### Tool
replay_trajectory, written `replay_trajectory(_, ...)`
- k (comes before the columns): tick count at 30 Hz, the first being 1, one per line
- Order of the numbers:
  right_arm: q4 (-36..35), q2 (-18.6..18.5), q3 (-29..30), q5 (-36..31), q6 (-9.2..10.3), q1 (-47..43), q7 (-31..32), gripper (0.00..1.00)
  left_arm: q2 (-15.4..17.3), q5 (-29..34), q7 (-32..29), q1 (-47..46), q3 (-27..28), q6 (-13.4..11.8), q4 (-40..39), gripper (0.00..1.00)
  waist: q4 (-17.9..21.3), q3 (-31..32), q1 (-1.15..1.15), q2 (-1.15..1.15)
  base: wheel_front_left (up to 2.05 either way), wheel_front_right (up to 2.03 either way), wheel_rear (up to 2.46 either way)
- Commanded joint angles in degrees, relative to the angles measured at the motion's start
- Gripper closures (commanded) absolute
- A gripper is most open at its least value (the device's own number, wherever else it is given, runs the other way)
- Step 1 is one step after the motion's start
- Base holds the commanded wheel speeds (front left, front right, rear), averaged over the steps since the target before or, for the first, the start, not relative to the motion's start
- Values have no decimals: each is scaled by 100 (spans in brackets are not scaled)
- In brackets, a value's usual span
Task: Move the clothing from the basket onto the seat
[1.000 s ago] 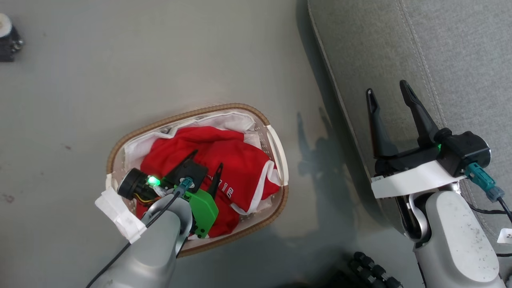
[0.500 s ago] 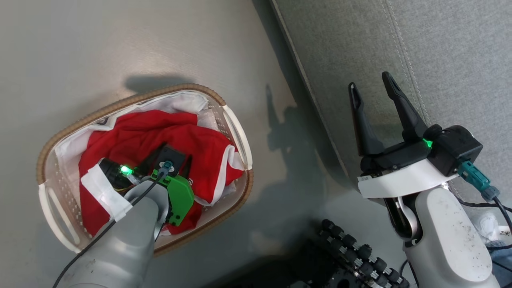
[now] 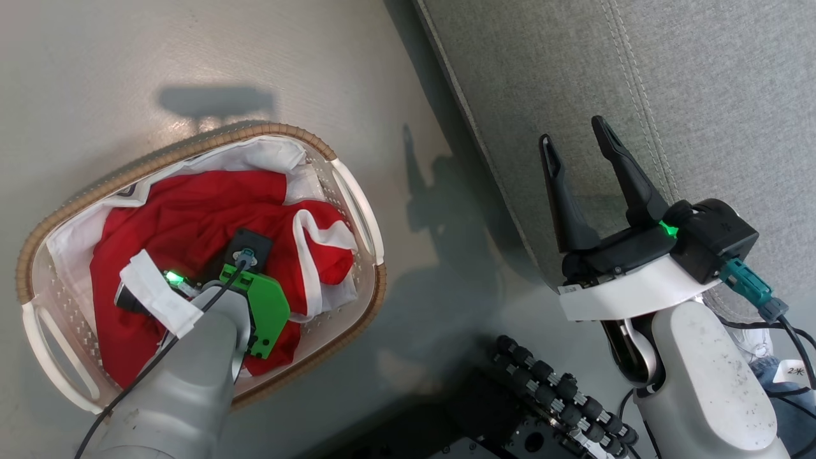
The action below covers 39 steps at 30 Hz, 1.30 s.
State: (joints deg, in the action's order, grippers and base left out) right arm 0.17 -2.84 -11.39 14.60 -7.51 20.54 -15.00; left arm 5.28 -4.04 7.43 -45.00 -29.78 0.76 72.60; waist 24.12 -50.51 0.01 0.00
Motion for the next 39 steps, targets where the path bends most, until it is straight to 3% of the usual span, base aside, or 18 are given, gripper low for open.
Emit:
replay_trajectory(1,-1,-9,0,12,4,42,-28,0,3,-57,-28,-70,-23,5,32,95,-12,9,-1,0,0,0,0)
replay_trajectory(2,14,-9,4,7,4,45,-28,0,-17,-65,-38,-70,-37,24,37,100,-21,20,-1,0,0,0,0)
replay_trajectory(12,136,-10,96,-71,4,57,-28,0,-169,-172,245,-16,-155,177,-2,100,-206,352,-1,0,0,0,0)
replay_trajectory(22,313,-12,420,-387,4,-163,-28,0,-234,-314,694,239,-401,345,-413,100,-608,1153,-1,0,0,0,0)
replay_trajectory(28,400,-14,632,-656,4,-352,-28,0,-237,-589,785,545,-601,420,-1127,100,-939,1791,-1,0,0,0,0)
replay_trajectory(39,555,-16,994,-1089,4,-899,-28,0,-239,-822,772,1273,-555,329,-3004,100,-1527,2979,-1,0,0,0,0)
